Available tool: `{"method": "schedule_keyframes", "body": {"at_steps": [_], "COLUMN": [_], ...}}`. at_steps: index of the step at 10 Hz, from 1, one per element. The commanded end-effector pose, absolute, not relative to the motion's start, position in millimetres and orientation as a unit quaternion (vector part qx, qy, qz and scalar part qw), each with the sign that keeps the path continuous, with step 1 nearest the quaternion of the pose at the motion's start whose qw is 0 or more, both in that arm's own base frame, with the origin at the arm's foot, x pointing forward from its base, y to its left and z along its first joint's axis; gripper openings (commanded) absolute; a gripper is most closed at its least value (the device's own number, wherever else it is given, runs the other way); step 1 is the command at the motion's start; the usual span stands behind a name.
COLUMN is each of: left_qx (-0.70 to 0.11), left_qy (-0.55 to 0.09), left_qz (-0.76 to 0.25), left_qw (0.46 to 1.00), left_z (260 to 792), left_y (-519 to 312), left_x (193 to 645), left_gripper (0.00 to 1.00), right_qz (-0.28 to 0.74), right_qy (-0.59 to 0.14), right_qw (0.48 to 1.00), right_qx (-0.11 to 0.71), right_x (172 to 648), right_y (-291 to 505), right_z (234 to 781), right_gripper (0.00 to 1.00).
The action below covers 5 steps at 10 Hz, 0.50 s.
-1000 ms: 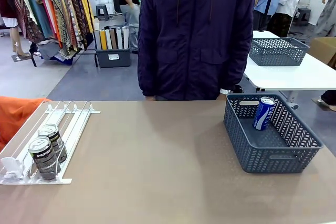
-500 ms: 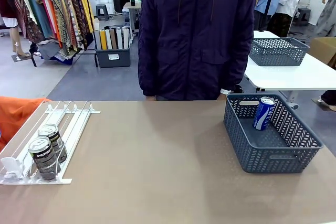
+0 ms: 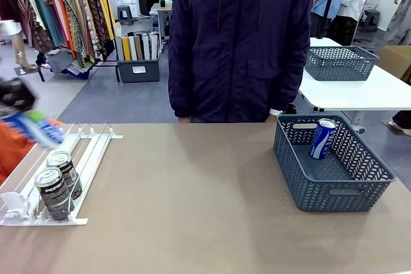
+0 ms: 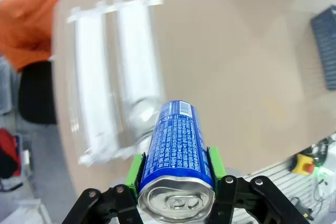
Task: Retrieve and store the cans from the dispenser.
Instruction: Pick up the last remaining can from one row of the Automatic Can Dispenser and place it in the middle of the table.
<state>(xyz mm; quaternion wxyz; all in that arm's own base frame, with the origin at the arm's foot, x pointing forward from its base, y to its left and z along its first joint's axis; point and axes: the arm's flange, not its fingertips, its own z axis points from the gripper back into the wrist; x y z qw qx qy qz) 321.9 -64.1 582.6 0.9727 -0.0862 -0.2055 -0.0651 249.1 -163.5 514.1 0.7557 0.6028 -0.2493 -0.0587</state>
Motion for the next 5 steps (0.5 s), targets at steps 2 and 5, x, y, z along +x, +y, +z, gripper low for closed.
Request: {"method": "schedule_keyframes", "body": {"at_steps": [2, 5], "left_qx": [-0.085, -0.017], "left_qy": [-0.154, -0.116], "left_qz": [-0.183, -0.275], "left_qw": [0.967, 0.954], "left_z": [571, 509], "left_y": [-212, -369], "left_x": [395, 414], "left_gripper": [0.00, 0.00], "right_qz": [-0.055, -0.055], "right_qy": [-0.261, -0.261], "right_qw": [0.745, 0.745], "right_qx": [0.611, 0.611], "right_x": [251, 251], "right_y": [-163, -163], "right_z": [518, 518], "right_gripper": [1.00, 1.00]}}
